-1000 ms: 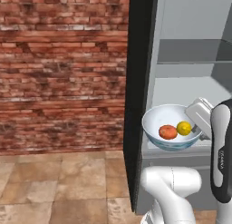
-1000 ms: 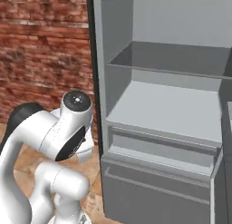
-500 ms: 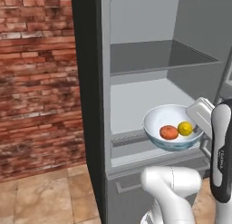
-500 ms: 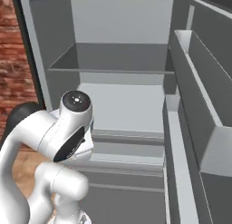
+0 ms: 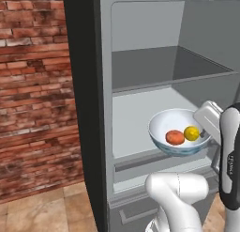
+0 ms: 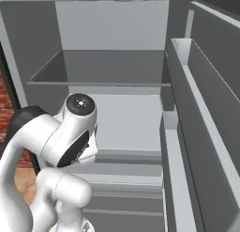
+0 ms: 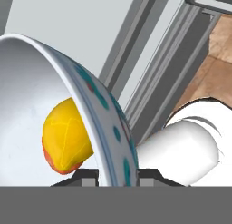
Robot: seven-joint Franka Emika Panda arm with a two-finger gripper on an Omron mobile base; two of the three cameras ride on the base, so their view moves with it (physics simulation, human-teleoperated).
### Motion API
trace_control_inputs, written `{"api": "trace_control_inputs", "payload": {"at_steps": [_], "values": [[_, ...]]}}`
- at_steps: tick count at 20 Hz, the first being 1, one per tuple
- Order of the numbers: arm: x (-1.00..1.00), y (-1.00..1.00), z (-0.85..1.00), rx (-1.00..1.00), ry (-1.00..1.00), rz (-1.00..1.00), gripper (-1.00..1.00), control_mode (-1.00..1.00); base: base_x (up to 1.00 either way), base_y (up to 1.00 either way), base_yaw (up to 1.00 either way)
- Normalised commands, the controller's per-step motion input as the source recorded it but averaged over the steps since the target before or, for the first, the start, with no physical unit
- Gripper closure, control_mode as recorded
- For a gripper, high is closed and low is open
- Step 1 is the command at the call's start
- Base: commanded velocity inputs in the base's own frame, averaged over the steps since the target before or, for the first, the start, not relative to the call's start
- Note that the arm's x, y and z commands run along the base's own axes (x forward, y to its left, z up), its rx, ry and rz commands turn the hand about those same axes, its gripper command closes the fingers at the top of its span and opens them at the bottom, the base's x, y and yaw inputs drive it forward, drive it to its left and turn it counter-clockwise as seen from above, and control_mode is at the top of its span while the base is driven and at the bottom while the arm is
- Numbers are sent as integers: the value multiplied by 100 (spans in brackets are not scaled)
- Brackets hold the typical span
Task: Place the bowl with the squash and lemon on the top shelf of the fridge. Place the bowl with the steaks on the second highest shelf of the fridge.
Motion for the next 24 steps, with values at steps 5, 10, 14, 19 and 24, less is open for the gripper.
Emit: {"api": "trace_control_inputs", "payload": {"at_steps": [5,10,14,19,24], "values": [[-49,0,80,3,-28,-8,100,-100,0,0,0],[-28,4,100,6,-30,-1,100,-100,0,0,0],[36,33,100,7,-7,-4,100,-100,0,0,0],[100,40,77,5,5,-8,100,-100,0,0,0],[100,0,2,0,-4,-11,100,-100,0,0,0]]}}
